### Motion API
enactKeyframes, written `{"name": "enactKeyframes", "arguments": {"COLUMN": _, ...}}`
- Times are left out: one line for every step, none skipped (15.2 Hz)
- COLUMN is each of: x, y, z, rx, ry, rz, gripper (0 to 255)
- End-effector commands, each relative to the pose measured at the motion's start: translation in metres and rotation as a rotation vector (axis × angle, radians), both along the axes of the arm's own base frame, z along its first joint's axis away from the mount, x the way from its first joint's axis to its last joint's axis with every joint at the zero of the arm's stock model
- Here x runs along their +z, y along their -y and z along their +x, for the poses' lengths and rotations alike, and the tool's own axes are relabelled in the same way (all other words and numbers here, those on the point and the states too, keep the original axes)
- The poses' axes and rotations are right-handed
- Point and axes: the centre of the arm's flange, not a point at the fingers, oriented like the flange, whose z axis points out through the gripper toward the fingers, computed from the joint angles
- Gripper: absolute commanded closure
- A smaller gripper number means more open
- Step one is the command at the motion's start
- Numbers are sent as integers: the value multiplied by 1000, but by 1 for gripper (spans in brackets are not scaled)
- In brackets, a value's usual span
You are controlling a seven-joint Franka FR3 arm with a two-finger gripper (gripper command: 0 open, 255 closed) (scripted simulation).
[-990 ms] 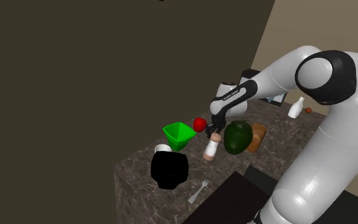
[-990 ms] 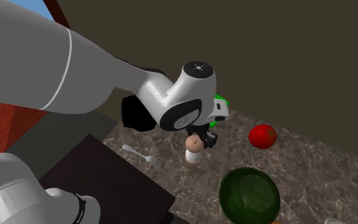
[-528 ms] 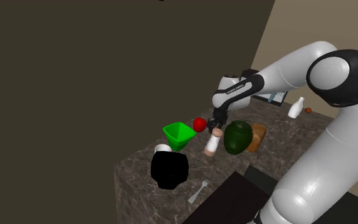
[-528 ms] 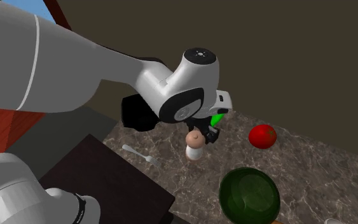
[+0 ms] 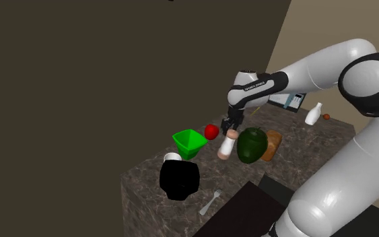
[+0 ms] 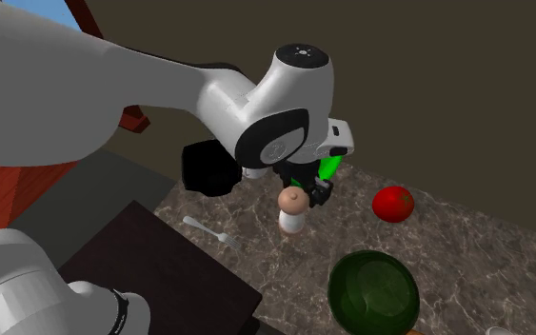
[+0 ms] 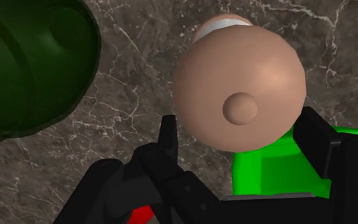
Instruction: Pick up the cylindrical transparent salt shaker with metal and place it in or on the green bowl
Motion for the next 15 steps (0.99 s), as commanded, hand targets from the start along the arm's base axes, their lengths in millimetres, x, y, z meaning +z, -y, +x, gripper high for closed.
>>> {"name": "enactKeyframes", "arguments": {"x": 11, "y": 1, "z": 0, "rx": 0, "ry": 0, "rz": 0, "gripper": 255}}
{"name": "enactKeyframes", "arguments": {"x": 16, "y": 1, "z": 0, "rx": 0, "ry": 0, "rz": 0, "gripper": 255}}
{"name": "enactKeyframes", "arguments": {"x": 21, "y": 1, "z": 0, "rx": 0, "ry": 0, "rz": 0, "gripper": 255}}
{"name": "enactKeyframes", "arguments": {"x": 27, "y": 1, "z": 0, "rx": 0, "ry": 0, "rz": 0, "gripper": 255}}
{"name": "enactKeyframes", "arguments": {"x": 32, "y": 1, "z": 0, "rx": 0, "ry": 0, "rz": 0, "gripper": 255}}
{"name": "enactKeyframes", "arguments": {"x": 37, "y": 1, "z": 0, "rx": 0, "ry": 0, "rz": 0, "gripper": 255}}
{"name": "enactKeyframes", "arguments": {"x": 42, "y": 1, "z": 0, "rx": 0, "ry": 0, "rz": 0, "gripper": 255}}
{"name": "enactKeyframes", "arguments": {"x": 48, "y": 1, "z": 0, "rx": 0, "ry": 0, "rz": 0, "gripper": 255}}
{"name": "enactKeyframes", "arguments": {"x": 53, "y": 1, "z": 0, "rx": 0, "ry": 0, "rz": 0, "gripper": 255}}
{"name": "enactKeyframes", "arguments": {"x": 58, "y": 1, "z": 0, "rx": 0, "ry": 0, "rz": 0, "gripper": 255}}
{"name": "enactKeyframes", "arguments": {"x": 63, "y": 1, "z": 0, "rx": 0, "ry": 0, "rz": 0, "gripper": 255}}
{"name": "enactKeyframes", "arguments": {"x": 69, "y": 1, "z": 0, "rx": 0, "ry": 0, "rz": 0, "gripper": 255}}
{"name": "enactKeyframes", "arguments": {"x": 74, "y": 1, "z": 0, "rx": 0, "ry": 0, "rz": 0, "gripper": 255}}
{"name": "enactKeyframes", "arguments": {"x": 79, "y": 1, "z": 0, "rx": 0, "ry": 0, "rz": 0, "gripper": 255}}
{"name": "enactKeyframes", "arguments": {"x": 85, "y": 1, "z": 0, "rx": 0, "ry": 0, "rz": 0, "gripper": 255}}
